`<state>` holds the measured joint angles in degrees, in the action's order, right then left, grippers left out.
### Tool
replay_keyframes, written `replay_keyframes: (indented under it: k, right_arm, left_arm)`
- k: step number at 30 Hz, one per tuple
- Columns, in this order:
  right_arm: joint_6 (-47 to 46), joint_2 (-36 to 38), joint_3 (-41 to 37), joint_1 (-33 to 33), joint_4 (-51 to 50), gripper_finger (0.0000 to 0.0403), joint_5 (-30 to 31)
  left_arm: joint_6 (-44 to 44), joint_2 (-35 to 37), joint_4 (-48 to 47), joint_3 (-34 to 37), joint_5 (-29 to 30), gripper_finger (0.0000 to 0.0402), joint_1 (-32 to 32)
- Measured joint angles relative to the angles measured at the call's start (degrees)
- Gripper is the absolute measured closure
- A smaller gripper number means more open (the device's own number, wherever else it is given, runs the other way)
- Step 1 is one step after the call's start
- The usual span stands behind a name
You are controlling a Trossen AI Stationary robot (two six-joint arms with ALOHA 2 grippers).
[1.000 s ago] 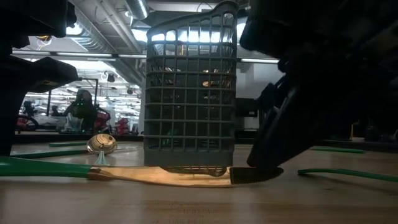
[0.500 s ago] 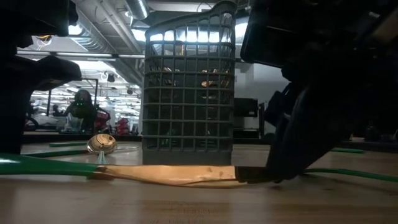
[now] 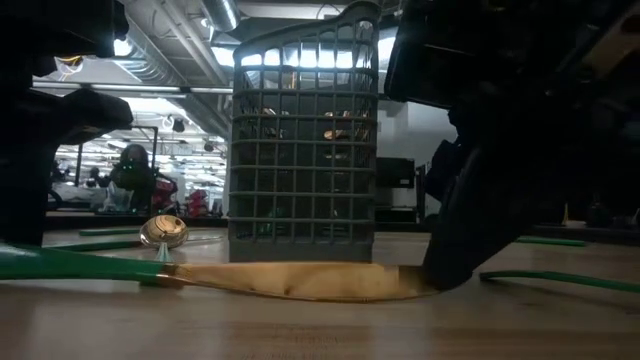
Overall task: Sort silverware
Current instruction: Put the green knife into the utensil rack
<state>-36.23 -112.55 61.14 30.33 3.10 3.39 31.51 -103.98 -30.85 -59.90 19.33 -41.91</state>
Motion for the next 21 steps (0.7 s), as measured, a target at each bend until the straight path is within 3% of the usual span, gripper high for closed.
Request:
replay_keyframes:
  k: [2, 11, 21]
  right_arm:
    - [-0.13, 0.09, 0.1, 0.02, 0.43, 0.0394, 0.02]
    - [0.5, 0.11, 0.11, 0.02, 0.19, 0.0398, 0.07]
    - [0.91, 0.09, 0.04, 0.02, 0.15, 0.04, 0.07]
  left_arm:
    - [0.08, -0.03, -0.04, 0.0, -0.07, 0.0334, -0.02]
    - [0.81, -0.07, 0.35, 0.0, -0.09, 0.0332, 0.0]
    - [2.52, -0.07, 2.74, 0.0, -0.03, 0.0297, 0.07]
